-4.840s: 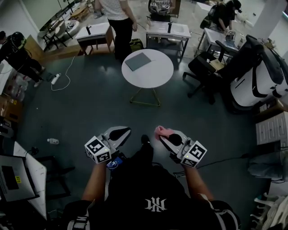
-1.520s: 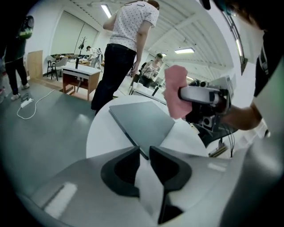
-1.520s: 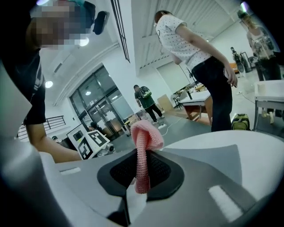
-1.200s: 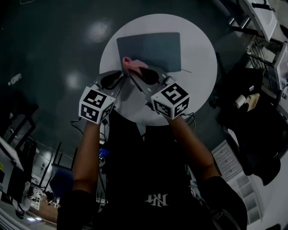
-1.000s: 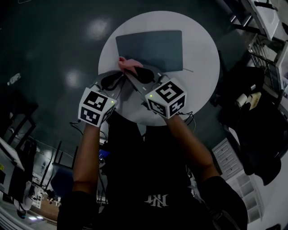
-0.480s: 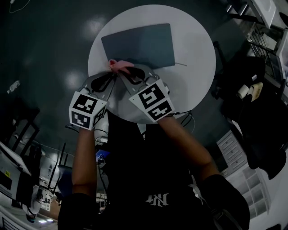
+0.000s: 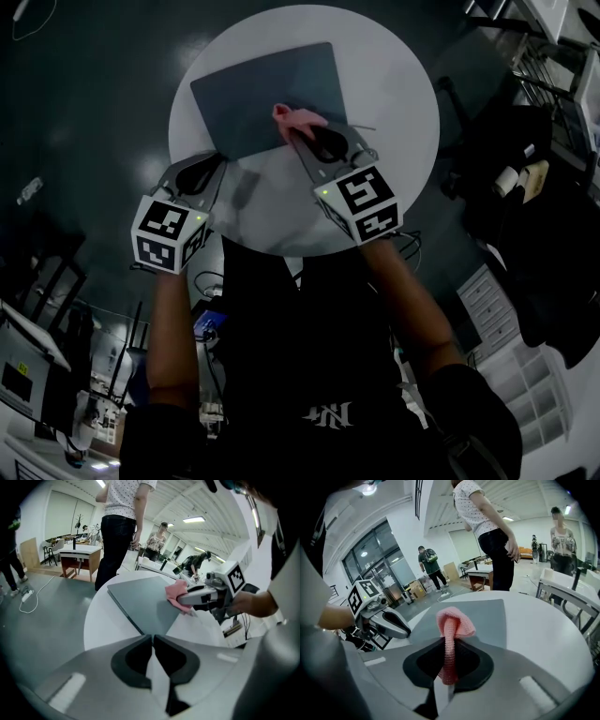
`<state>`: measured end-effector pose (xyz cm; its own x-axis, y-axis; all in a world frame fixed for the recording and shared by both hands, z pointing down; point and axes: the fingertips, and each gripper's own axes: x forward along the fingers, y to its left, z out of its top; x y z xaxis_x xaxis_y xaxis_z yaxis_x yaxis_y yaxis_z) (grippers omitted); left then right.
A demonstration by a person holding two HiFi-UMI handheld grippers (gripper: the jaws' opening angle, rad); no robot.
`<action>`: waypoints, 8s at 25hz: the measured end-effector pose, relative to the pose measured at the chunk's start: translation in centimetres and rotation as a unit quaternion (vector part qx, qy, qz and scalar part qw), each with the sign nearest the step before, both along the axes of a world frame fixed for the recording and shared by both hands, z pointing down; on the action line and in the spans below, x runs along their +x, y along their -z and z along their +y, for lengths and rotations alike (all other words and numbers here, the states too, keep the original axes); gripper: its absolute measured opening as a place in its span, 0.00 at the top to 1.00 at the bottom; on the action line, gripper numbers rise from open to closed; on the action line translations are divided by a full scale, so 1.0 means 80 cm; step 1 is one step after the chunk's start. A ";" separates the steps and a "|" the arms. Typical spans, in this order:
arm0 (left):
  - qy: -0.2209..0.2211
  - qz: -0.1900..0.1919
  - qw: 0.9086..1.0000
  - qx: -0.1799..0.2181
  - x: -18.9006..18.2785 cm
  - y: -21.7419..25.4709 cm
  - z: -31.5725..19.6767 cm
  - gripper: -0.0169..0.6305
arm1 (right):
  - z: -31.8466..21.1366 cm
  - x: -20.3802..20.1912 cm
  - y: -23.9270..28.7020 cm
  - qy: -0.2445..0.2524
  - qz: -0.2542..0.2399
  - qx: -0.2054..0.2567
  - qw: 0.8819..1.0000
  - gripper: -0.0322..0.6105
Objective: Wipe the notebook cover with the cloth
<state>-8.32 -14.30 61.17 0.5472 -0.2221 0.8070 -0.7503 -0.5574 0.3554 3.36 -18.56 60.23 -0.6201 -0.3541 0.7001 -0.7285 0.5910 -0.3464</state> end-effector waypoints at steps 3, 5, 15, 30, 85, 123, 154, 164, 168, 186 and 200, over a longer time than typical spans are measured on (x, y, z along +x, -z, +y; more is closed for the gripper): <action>0.000 -0.002 1.000 -0.003 0.001 0.000 0.002 0.94 | -0.003 0.027 0.000 -0.012 0.011 0.006 1.000 0.90; -0.002 -0.003 1.000 -0.004 0.000 0.001 0.003 0.94 | -0.005 0.042 0.000 -0.021 0.017 0.008 1.000 0.90; -0.002 -0.003 1.000 -0.001 0.005 0.000 0.004 0.94 | -0.015 0.109 -0.005 -0.061 0.063 0.007 0.996 0.90; -0.018 -0.005 1.000 0.009 0.004 -0.002 0.003 0.95 | -0.007 -0.087 0.052 0.016 -0.068 0.003 0.998 0.90; -0.045 -0.019 0.999 -0.008 0.004 -0.003 0.006 0.96 | -0.068 0.120 0.021 -0.080 0.086 0.049 0.992 0.90; -0.043 -0.031 0.999 0.007 0.008 -0.003 0.006 0.97 | -0.052 -0.005 -0.003 0.054 0.088 0.063 0.993 0.90; -0.054 -0.008 0.998 0.007 0.002 -0.002 0.008 0.97 | -0.054 -0.104 0.045 0.044 -0.005 0.052 0.998 0.90; -0.048 -0.006 0.999 0.008 0.001 -0.002 0.007 0.97 | -0.041 -0.170 0.001 0.123 0.073 0.086 0.986 0.90; -0.049 -0.009 0.999 0.008 0.003 -0.003 0.006 0.97 | -0.046 -0.152 -0.002 0.125 0.081 0.092 0.985 0.90; -0.049 -0.027 0.998 0.005 0.006 -0.004 0.005 0.97 | -0.084 0.009 -0.005 0.049 0.120 0.087 0.988 0.90; -0.051 -0.017 0.999 0.003 0.013 -0.003 0.007 0.97 | -0.104 0.094 -0.010 -0.011 0.178 0.080 0.981 0.90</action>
<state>-7.32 -13.77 61.43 0.5395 -0.1724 0.8242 -0.7014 -0.6335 0.3266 10.92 -26.87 61.02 -0.3363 -0.4874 0.8058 -0.8001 0.5992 0.0285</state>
